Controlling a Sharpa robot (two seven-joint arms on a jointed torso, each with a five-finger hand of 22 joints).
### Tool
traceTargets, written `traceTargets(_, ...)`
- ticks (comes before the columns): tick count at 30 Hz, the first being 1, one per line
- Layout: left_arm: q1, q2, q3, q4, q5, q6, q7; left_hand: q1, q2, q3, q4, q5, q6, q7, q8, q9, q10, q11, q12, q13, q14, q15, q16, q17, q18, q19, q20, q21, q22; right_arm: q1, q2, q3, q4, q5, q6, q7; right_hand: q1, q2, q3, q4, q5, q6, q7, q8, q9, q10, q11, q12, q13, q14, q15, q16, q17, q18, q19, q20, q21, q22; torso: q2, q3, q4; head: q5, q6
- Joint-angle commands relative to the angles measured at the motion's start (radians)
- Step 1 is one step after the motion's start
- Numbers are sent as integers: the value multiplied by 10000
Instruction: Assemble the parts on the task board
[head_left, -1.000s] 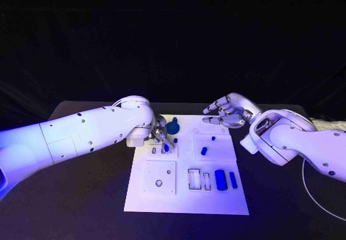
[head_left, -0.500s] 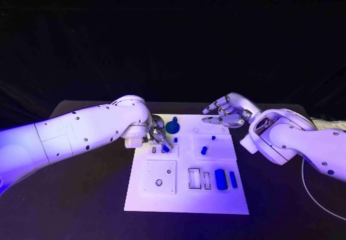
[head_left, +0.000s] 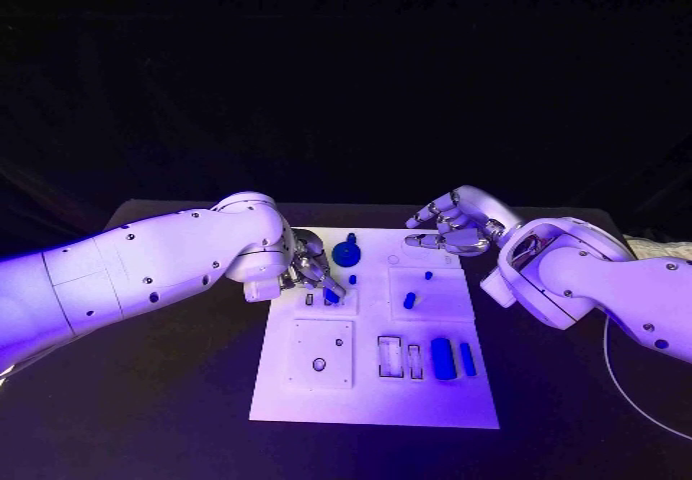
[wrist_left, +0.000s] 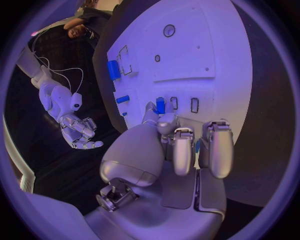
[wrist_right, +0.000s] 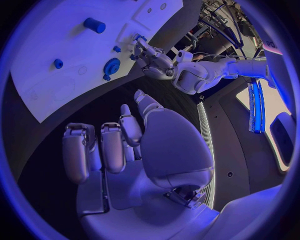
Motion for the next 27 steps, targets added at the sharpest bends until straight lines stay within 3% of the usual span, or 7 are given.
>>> traceTargets(1, -133, -107, 1, 208, -885, -971, 166, 17, 88, 1145, -1097, 22, 135, -79, 99, 143, 57, 1, 50, -13, 1069, -14, 31, 2631, -53, 400, -36, -1, 1495, -8, -6, -1, 0, -37, 142, 2, 16, 12, -5, -37, 43, 33, -12, 41, 10, -24, -35, -71, -17, 569, -67, -57, 138, 19, -36, -75, -47, 554, -4, -9, 2, -15, -26)
traceTargets(4, -273, -166, 2, 276, -1341, -1315, 145, -10, 77, 1191, -1130, 22, 143, -85, 106, 160, 67, -6, 49, -19, 1069, -19, 31, 2631, -59, 417, -38, 15, 1525, -9, -23, -1, -2, -34, 145, -3, 16, 12, -5, -37, 43, 33, -12, 41, 10, -24, -35, -71, -17, 569, -67, -57, 138, 19, -36, -75, -47, 554, -13, 0, 19, -19, -42)
traceTargets(9, -493, -199, 2, 288, -1936, -1847, 94, -51, 52, 1254, -1179, 22, 149, -93, 115, 182, 98, -14, 72, 6, 1069, -27, 31, 2631, -65, 434, -43, 31, 1555, -10, -41, -2, -5, -32, 142, -1, 16, 12, -5, -37, 43, 33, -12, 41, 10, -24, -35, -71, -17, 569, -67, -57, 138, 19, -36, -75, -47, 554, -26, -18, 42, -34, -47)
traceTargets(15, -606, -266, 3, 308, -2252, -2107, 56, -113, 33, 1339, -1234, 22, 161, -101, 127, 212, 133, -23, 98, 33, 1069, -36, 31, 2631, -72, 455, -51, 51, 1590, -10, -49, -3, -7, -31, 139, 3, 16, 12, -5, -37, 43, 33, -12, 41, 10, -24, -35, -71, -17, 569, -67, -57, 138, 19, -36, -75, -47, 554, -25, -14, 41, -14, -48)
traceTargets(27, -677, -401, 8, 465, -2341, -1053, -32, -267, 17, 1553, -1348, 22, 177, -119, 156, 280, 179, -40, 118, 52, 1069, -51, 31, 2631, -74, 461, -65, 56, 1601, -11, -56, -6, -8, -31, 175, -4, 16, 12, -5, -37, 43, 33, -12, 41, 10, -24, -35, -71, -17, 569, -67, -57, 138, 19, -36, -75, -47, 554, -15, -10, 30, -28, -91)
